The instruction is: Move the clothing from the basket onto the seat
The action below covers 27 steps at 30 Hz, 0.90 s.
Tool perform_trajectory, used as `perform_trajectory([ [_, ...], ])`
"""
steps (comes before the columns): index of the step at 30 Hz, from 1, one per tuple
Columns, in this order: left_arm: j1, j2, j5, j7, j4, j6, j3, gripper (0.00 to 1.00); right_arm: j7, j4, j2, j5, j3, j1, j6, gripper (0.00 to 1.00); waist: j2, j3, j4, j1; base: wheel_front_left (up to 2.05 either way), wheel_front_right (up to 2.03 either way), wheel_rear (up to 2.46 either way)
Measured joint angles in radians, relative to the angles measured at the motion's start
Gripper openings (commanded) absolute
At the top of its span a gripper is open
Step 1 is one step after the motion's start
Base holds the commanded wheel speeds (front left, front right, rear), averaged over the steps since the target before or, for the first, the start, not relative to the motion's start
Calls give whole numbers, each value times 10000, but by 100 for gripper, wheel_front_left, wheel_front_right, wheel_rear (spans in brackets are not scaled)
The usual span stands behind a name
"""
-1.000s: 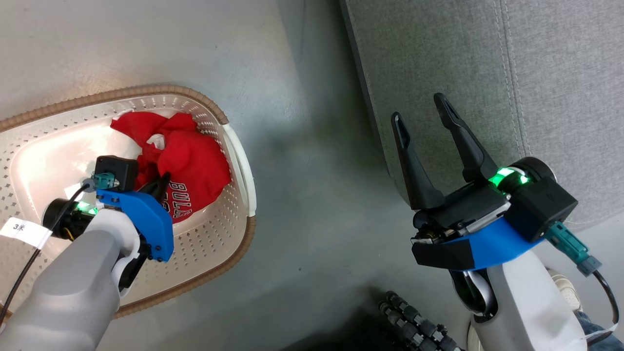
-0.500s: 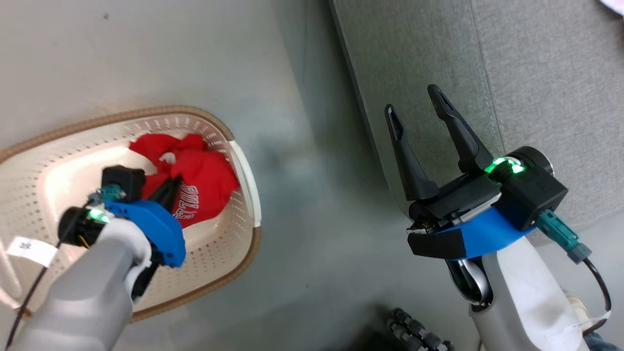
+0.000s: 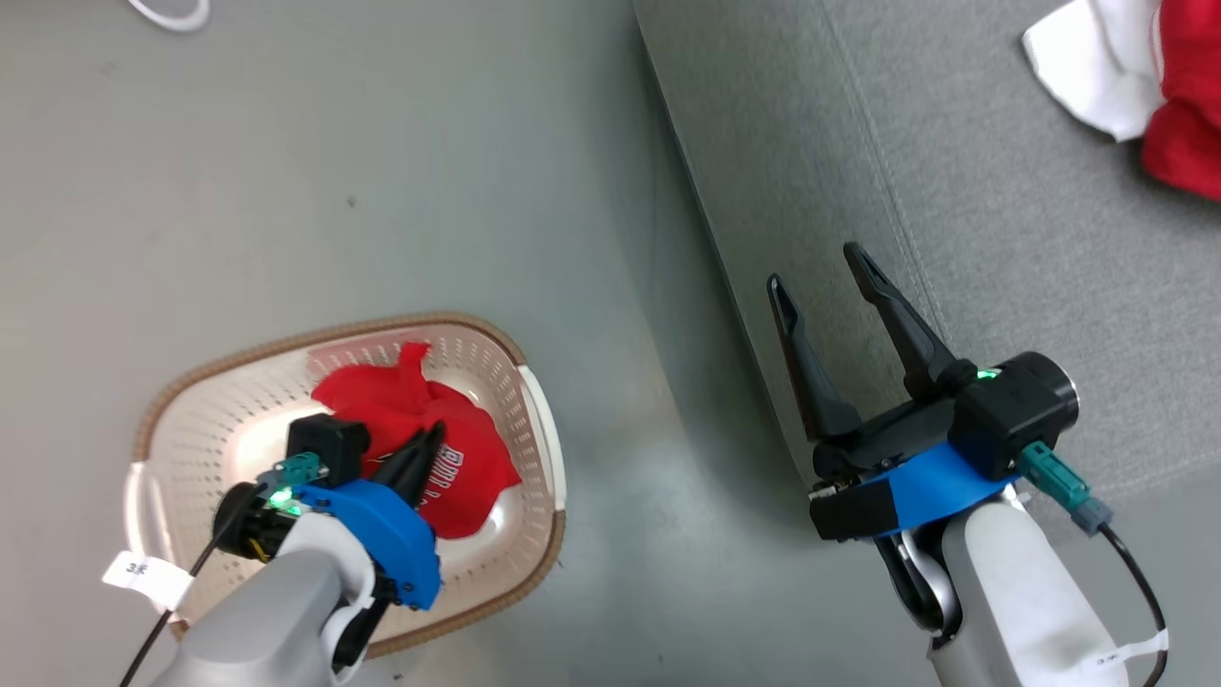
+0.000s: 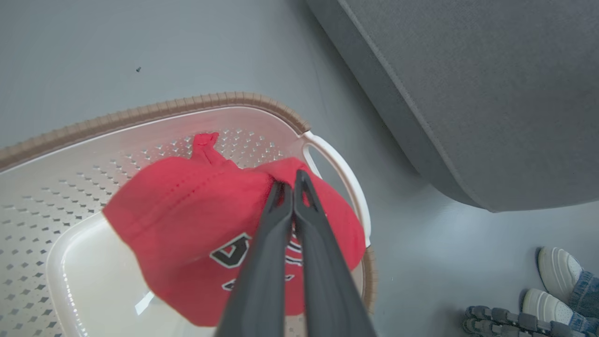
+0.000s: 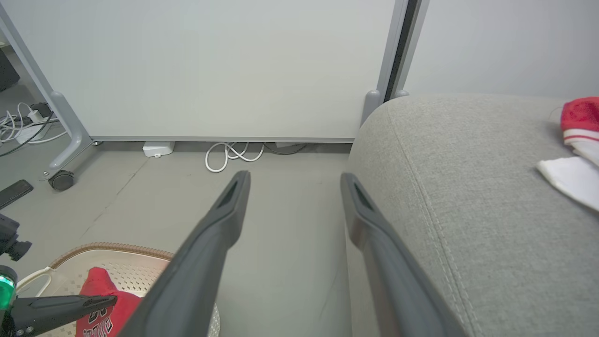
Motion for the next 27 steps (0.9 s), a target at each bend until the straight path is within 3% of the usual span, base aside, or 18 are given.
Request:
perform_trajectory([
  [12,1149,-412,1267,-23,-2054,0,1392,0,462,234,4,-224,-138,883,2,100,0,-2306,816,-1,0,0,0],
  [27,2139,-826,1664,-23,-4234,0,2681,0,1011,144,4,-318,-328,1889,0,100,0,-4385,1943,-1,0,0,0],
])
